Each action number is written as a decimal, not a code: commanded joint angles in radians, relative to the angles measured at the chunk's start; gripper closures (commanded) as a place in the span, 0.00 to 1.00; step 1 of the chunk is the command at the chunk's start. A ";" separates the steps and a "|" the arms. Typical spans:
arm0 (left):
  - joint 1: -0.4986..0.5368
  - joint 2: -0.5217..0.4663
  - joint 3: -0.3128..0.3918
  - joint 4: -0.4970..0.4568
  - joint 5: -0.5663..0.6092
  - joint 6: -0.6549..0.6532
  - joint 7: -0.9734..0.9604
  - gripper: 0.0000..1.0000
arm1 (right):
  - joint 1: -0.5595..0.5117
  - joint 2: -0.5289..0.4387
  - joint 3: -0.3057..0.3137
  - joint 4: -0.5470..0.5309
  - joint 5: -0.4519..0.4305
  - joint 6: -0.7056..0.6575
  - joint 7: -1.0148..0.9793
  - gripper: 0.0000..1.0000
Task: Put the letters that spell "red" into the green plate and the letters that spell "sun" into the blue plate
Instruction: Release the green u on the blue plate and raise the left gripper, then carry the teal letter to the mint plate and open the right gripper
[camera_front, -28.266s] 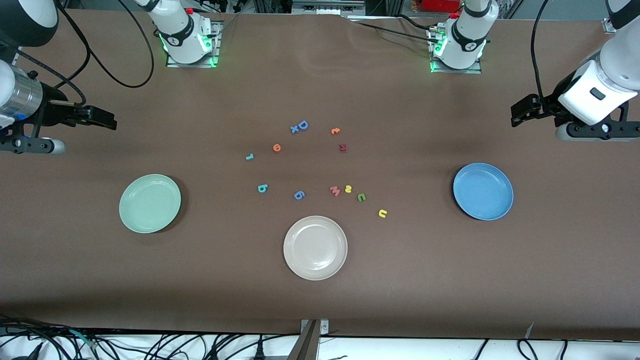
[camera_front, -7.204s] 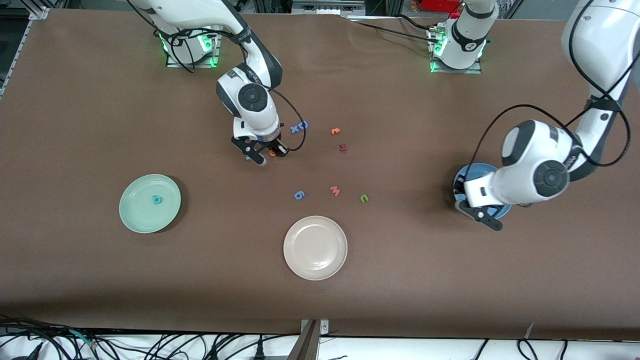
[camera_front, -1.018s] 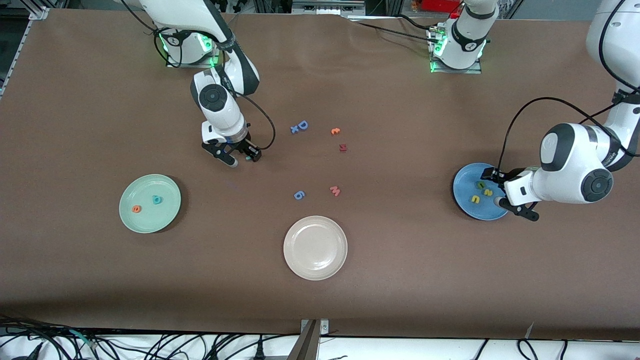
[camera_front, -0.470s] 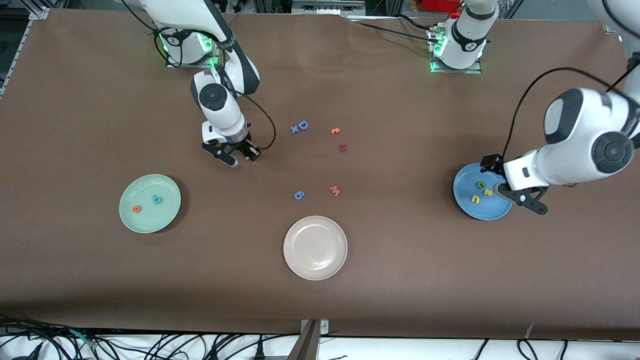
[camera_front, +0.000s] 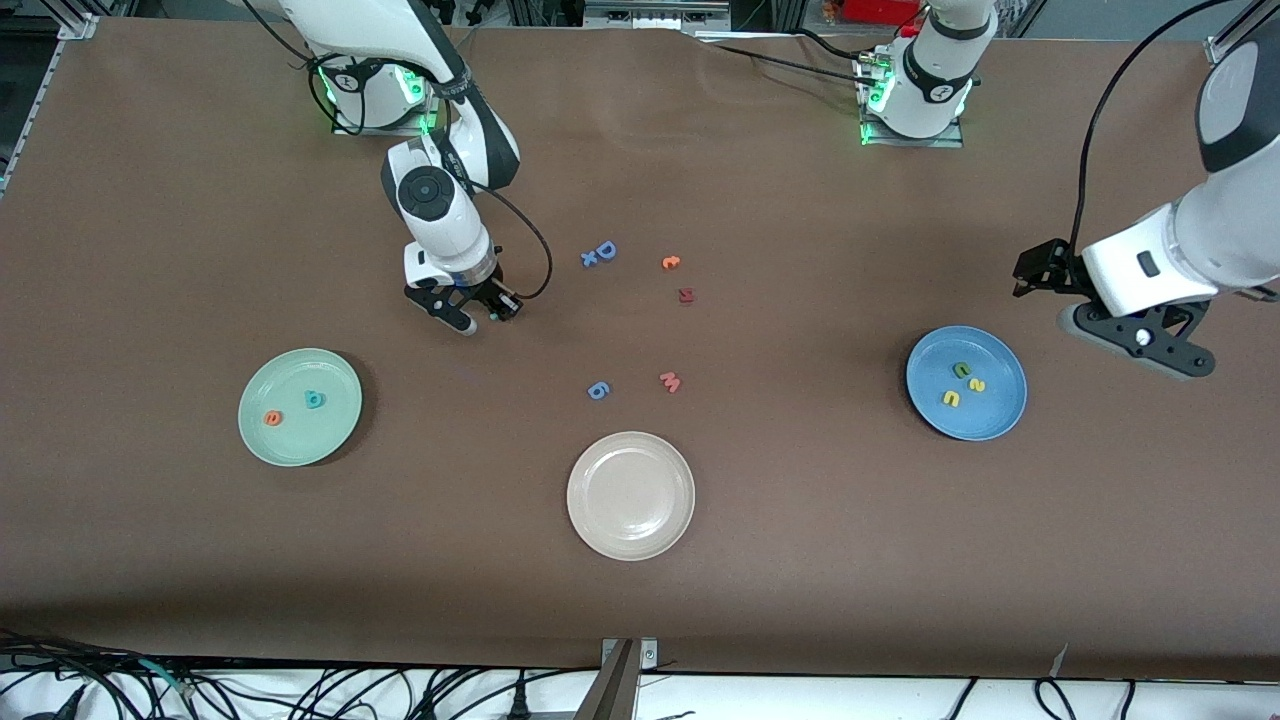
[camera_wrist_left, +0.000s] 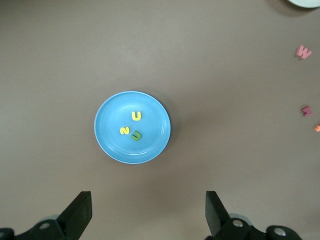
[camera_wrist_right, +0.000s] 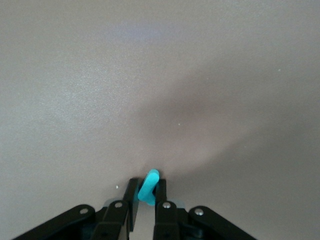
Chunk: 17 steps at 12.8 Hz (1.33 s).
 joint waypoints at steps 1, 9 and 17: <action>-0.133 -0.087 0.169 0.001 -0.032 -0.010 -0.020 0.00 | 0.007 0.022 -0.005 -0.001 0.006 0.010 -0.009 0.88; -0.473 -0.328 0.566 -0.149 -0.181 0.019 -0.092 0.00 | 0.006 0.003 -0.036 0.110 -0.010 -0.189 -0.040 0.94; -0.523 -0.266 0.600 -0.154 -0.185 0.029 -0.123 0.00 | 0.006 -0.034 -0.312 0.214 -0.010 -0.461 -0.570 0.94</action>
